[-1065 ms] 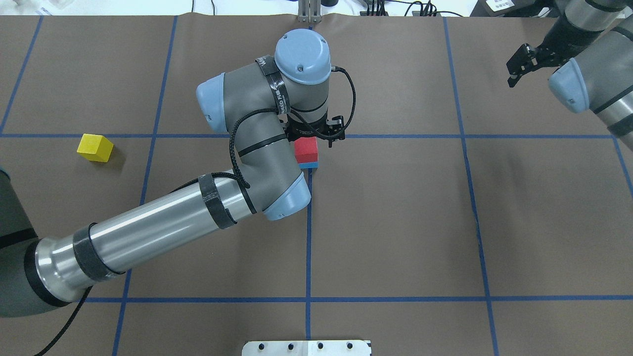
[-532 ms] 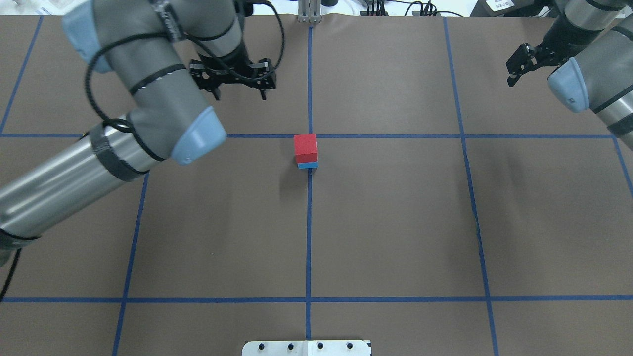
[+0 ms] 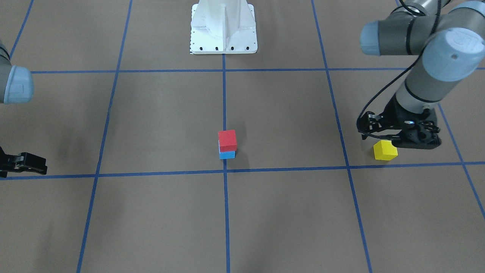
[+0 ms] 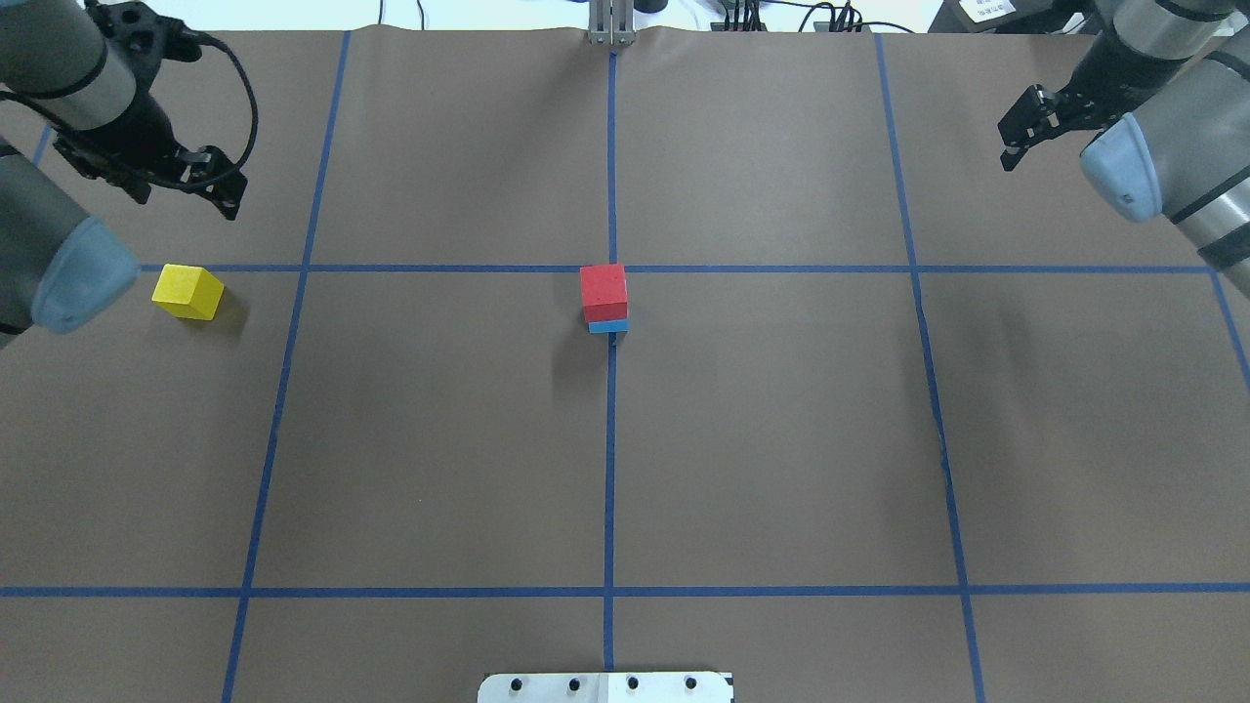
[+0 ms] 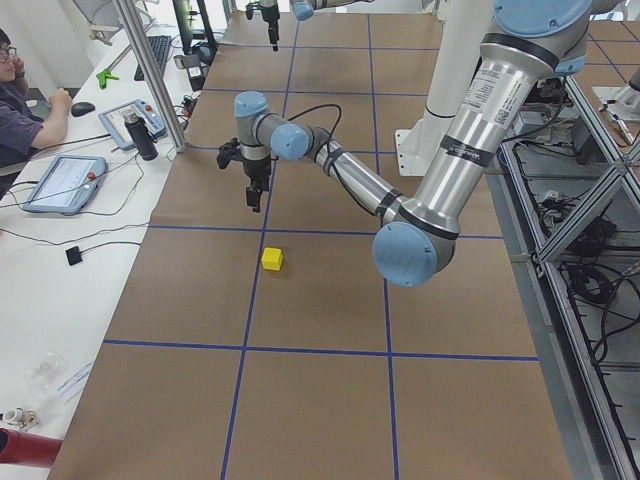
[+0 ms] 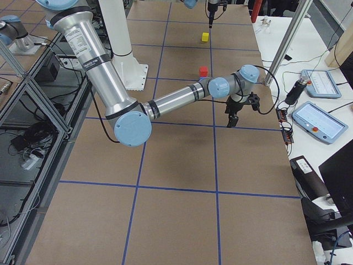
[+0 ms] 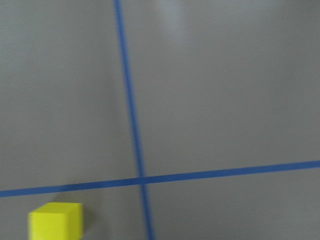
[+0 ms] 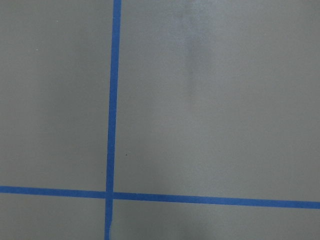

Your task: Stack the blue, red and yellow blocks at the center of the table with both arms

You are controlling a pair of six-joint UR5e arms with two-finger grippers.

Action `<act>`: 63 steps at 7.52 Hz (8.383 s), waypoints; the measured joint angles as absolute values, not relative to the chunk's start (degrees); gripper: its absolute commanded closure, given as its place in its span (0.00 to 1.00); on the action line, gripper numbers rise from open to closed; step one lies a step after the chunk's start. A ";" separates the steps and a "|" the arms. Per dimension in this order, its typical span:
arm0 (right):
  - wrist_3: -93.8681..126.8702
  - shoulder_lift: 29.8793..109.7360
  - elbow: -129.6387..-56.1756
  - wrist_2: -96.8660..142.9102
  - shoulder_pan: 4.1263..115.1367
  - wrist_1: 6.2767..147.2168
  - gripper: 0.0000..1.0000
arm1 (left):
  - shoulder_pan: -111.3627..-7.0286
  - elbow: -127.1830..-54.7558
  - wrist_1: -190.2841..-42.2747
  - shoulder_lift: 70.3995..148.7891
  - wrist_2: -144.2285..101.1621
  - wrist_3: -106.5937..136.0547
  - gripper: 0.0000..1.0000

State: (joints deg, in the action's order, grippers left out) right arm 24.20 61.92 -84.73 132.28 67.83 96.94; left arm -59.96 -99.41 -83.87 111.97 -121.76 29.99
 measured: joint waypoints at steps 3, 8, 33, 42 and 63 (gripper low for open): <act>24.26 61.80 -84.73 132.18 67.48 96.94 0.01 | -60.38 -91.00 -98.73 106.84 -122.67 32.35 0.00; 24.24 61.94 -84.65 132.08 67.41 96.94 0.01 | -59.81 -84.55 -107.26 106.98 -122.78 35.77 0.00; 24.53 63.82 -84.52 131.27 67.58 93.84 0.01 | -39.96 -74.86 -75.88 154.58 -121.82 64.18 1.00; 24.96 64.60 -84.38 131.40 67.59 92.37 0.01 | -38.60 -72.18 -80.19 153.02 -119.95 63.80 1.00; 22.14 70.10 -84.43 127.75 74.33 87.52 0.01 | -70.91 -109.54 -75.84 100.85 -124.19 13.12 0.00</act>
